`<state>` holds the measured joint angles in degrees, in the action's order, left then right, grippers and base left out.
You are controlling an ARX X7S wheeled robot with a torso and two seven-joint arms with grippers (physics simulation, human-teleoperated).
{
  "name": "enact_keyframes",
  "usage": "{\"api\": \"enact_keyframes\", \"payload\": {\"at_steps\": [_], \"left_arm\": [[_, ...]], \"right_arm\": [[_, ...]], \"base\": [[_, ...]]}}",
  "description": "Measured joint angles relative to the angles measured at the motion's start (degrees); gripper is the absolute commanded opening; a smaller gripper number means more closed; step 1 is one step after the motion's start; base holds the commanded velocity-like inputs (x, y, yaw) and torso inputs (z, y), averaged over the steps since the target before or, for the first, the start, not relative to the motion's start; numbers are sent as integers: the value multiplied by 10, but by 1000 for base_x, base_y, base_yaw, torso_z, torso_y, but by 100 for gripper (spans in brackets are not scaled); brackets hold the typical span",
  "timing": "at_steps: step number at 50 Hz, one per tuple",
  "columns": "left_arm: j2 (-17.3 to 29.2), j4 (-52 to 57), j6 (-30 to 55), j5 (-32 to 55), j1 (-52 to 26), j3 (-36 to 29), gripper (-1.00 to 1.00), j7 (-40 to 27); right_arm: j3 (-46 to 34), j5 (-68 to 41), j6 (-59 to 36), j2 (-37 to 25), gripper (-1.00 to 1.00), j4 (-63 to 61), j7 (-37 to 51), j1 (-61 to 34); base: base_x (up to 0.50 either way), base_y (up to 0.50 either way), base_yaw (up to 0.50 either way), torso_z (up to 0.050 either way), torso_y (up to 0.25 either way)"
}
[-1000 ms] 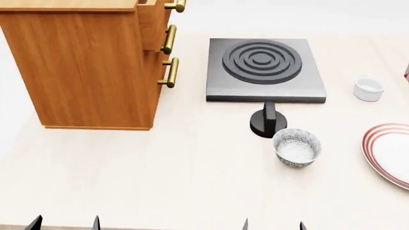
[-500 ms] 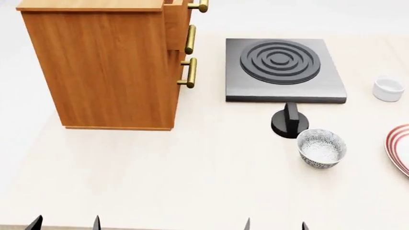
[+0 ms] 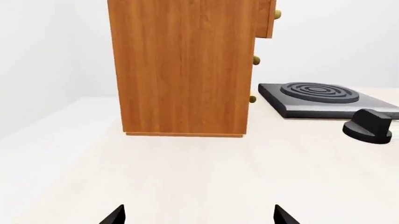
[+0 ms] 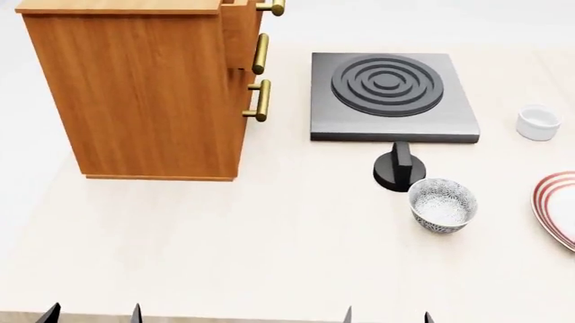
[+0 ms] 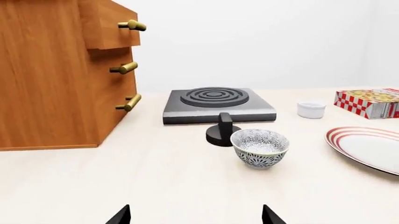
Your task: Pick the akita bowl on the wooden cabinet and place it on the plate.
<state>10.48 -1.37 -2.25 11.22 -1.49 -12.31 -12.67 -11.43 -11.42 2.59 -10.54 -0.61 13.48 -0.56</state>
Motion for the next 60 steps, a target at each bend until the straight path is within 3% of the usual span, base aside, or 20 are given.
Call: {"api": "enact_keyframes", "payload": {"at_steps": [12,22,44,60], "left_arm": [[1,0,19,-11,-5,-2,100,-23],[5,26,46,-13,-7,-2,100,-39],[50,231,194,33,-15,17,100,-62],[72,347,241,52,-10,28,100,-79]], "right_arm": [[-4,1,-11,-2,100,-6,10,-3],[-7,10,-59,-14,100,-85,36,-1],[-4,5,-226,-48,100,-345,90,-8],[-18,14,-319,-70,100,-490,119,-21]], "base": [[0,0,0,0,0],[0,0,0,0,0],[0,0,0,0,0],[0,0,0,0,0]]}}
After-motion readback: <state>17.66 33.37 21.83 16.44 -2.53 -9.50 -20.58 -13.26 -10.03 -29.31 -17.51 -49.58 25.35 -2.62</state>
